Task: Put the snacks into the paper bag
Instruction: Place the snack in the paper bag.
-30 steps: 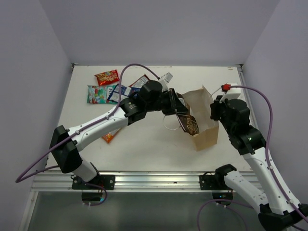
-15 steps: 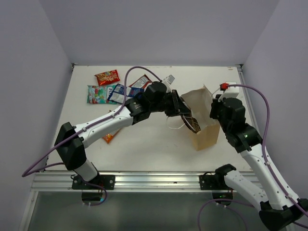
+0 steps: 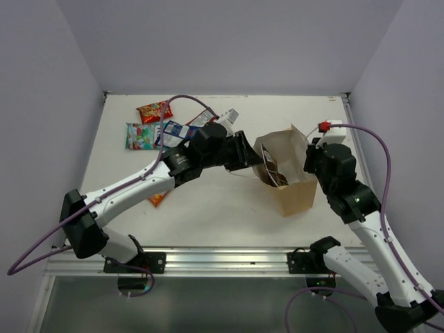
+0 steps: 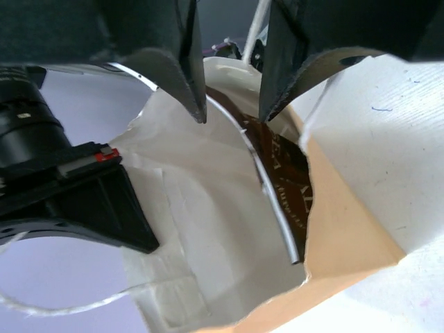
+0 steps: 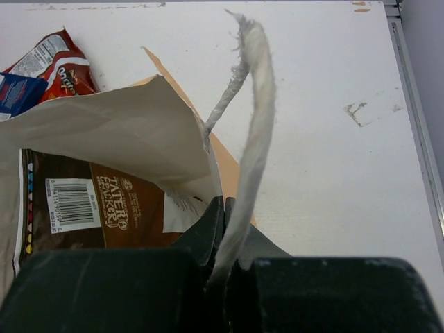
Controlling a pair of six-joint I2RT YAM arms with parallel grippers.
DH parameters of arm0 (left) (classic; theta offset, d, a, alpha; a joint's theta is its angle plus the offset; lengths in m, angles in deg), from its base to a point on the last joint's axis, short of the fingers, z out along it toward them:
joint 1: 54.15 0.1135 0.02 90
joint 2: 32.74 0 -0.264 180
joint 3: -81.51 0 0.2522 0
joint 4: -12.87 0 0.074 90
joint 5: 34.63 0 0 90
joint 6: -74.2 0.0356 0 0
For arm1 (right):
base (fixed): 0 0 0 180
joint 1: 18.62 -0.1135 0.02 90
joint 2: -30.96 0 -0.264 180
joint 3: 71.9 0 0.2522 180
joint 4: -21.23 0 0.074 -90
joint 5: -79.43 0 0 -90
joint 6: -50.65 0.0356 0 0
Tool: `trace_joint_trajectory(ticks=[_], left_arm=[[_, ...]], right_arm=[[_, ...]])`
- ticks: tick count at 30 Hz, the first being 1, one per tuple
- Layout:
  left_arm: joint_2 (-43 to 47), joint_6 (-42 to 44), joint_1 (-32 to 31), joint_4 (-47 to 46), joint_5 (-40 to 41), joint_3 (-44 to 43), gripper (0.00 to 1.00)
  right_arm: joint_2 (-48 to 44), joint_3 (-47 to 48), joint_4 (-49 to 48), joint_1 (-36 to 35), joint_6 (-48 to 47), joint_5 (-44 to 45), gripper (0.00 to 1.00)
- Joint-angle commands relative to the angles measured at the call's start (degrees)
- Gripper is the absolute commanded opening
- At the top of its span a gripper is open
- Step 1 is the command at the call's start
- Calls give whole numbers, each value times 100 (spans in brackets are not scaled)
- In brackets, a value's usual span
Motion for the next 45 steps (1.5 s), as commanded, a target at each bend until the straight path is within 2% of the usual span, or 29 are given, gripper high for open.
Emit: trace_joint_trajectory(ticks=[1,7,10,15,16,20,22,23,30,33,37,45], left_arm=[[535,474,-22,110,391,34,42],[1019,948,13,417,708,-1,55],[1204,1168,241,655,770,95,62],[1512,1555,1084,665,700,674,69],[1521,1782,1277,655,796,832,70],[1337,2539,1402,542,1735,1036,73],[1126,2882,1402,305,2148,1167,75],[1021,2935,1402,208,2220,1203,78],[-190,3480,1481,-1216,2466,1292,79],[-892,4156,1499,-1689,2545,1020,76],[-1659,5314,1499,-1787,3062,606,75],[-2829,6626,1481,-2420,3521,122,71]], right_arm=[[-107,231,-107,-51,-141,131,0],[7,635,94,-77,-457,298,0],[95,759,174,-77,-598,307,0],[112,733,209,-95,-677,342,0],[130,733,244,-104,-686,377,0],[157,706,280,-139,-677,448,0],[157,663,245,-148,-633,422,0],[148,645,236,-156,-624,421,0],[122,619,306,-200,-572,430,0],[69,583,289,-218,-554,413,0],[69,548,280,-227,-519,351,0],[42,539,210,-227,-519,246,0]])
